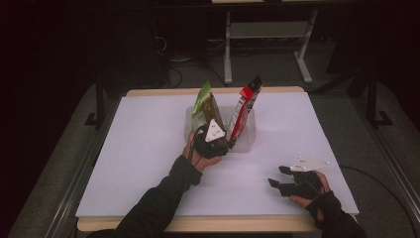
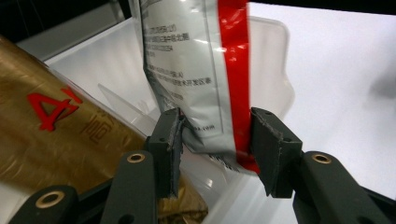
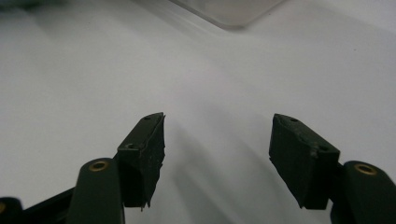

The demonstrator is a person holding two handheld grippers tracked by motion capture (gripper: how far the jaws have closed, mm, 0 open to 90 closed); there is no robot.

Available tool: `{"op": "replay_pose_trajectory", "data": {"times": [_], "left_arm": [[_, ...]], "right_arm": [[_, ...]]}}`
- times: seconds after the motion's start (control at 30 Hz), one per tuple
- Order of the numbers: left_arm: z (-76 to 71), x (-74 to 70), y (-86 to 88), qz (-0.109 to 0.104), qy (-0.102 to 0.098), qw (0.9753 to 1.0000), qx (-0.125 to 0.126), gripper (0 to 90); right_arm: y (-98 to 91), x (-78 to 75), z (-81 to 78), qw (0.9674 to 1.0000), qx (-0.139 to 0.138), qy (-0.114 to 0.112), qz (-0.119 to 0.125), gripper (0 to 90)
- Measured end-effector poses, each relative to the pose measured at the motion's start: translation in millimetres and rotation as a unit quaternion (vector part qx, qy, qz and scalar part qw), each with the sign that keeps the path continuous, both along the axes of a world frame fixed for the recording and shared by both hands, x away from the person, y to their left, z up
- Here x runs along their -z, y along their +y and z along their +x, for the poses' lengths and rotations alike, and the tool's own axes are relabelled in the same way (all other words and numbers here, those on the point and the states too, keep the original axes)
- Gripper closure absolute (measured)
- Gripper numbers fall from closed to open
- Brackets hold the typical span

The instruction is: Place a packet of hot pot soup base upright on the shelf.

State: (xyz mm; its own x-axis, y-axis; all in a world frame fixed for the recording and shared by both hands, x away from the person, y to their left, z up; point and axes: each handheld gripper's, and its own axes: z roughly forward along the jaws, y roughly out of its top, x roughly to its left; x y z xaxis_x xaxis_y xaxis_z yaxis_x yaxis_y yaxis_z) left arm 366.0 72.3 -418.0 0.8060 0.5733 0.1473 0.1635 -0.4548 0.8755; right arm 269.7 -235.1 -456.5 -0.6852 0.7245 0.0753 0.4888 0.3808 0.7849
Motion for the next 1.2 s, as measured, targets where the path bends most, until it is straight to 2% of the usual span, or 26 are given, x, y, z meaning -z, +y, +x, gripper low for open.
{"op": "replay_pose_trajectory", "data": {"times": [0.07, 0.1, 0.13, 0.17, 0.27, 0.43, 0.63, 0.7, 0.73, 0.83, 0.87, 0.9, 1.0, 1.07, 1.13, 1.2], "left_arm": [[-3.9, -4.3, 6.9, -0.029, -0.005, 0.9995, 0.014, 55.1], [-6.1, -7.1, 9.9, -0.035, -0.014, 0.9992, 0.013, 57.0], [-8.1, -9.3, 12.4, -0.039, -0.02, 0.999, 0.012, 61.5], [-8.7, -10.7, 14.1, -0.039, -0.018, 0.9989, 0.018, 71.6], [-7.8, -8.3, 13.1, -0.013, -0.014, 0.9997, 0.017, 78.4], [-4.2, 0.5, 2.1, 0.001, -0.007, 0.9999, 0.008, 82.6], [-1.9, 1.1, -8.7, 0.017, -0.008, 0.9998, -0.002, 89.9], [-2.1, 1.8, -11.1, 0.025, -0.01, 0.9996, -0.005, 90.0], [-1.6, 2.0, -11.6, 0.026, -0.007, 0.9996, -0.004, 90.0], [-0.3, 6.5, -17.7, 0.045, 0.005, 0.9989, 0.008, 90.0], [-1.4, 6.9, -19.3, 0.046, 0.001, 0.9989, 0.004, 90.0], [-2.3, 7.0, -19.7, 0.044, -0.002, 0.999, 0.001, 90.0], [-2.0, 6.6, -13.3, 0.017, 0.007, 0.9998, 0.013, 87.0], [-7.3, 2.7, -9.3, 0.013, -0.006, 0.9998, 0.013, 78.7], [-12.1, -2.0, -2.6, -0.005, -0.007, 0.9993, 0.036, 78.0], [-17.4, -7.1, 1.9, 0.004, -0.022, 0.9991, 0.036, 76.4]], "right_arm": [[-0.6, -0.3, -0.1, 1.0, 0.001, 0.001, 0.002, 35.2], [-0.6, -0.3, -0.1, 1.0, 0.001, 0.001, 0.001, 35.2], [-0.6, -0.1, 0.0, 1.0, 0.001, 0.001, 0.0, 35.2], [-0.5, 0.0, -0.1, 1.0, 0.001, 0.001, 0.0, 35.3], [0.5, 0.1, 0.4, 1.0, 0.003, 0.003, -0.003, 35.4], [0.9, 0.2, 0.5, 1.0, 0.001, 0.003, -0.004, 35.6], [0.5, 0.3, 0.4, 1.0, 0.001, 0.003, -0.002, 35.6], [0.3, 0.3, 0.6, 1.0, 0.002, 0.003, -0.001, 35.7], [0.4, 0.3, 0.5, 1.0, 0.002, 0.003, -0.001, 35.7], [1.1, 0.5, 0.6, 1.0, 0.002, 0.003, -0.004, 35.7], [1.3, 0.5, 0.6, 1.0, 0.001, 0.003, -0.004, 35.6], [1.1, 0.2, 0.4, 1.0, 0.0, 0.002, -0.004, 35.6], [-0.6, 0.0, 0.2, 1.0, 0.003, 0.002, 0.001, 35.7], [-1.4, -0.3, -0.1, 1.0, 0.003, 0.001, 0.003, 35.7], [-2.3, -0.2, 0.0, 1.0, 0.003, 0.001, 0.004, 35.8], [-2.6, -0.7, -0.1, 1.0, 0.004, -0.002, 0.005, 35.9]]}}
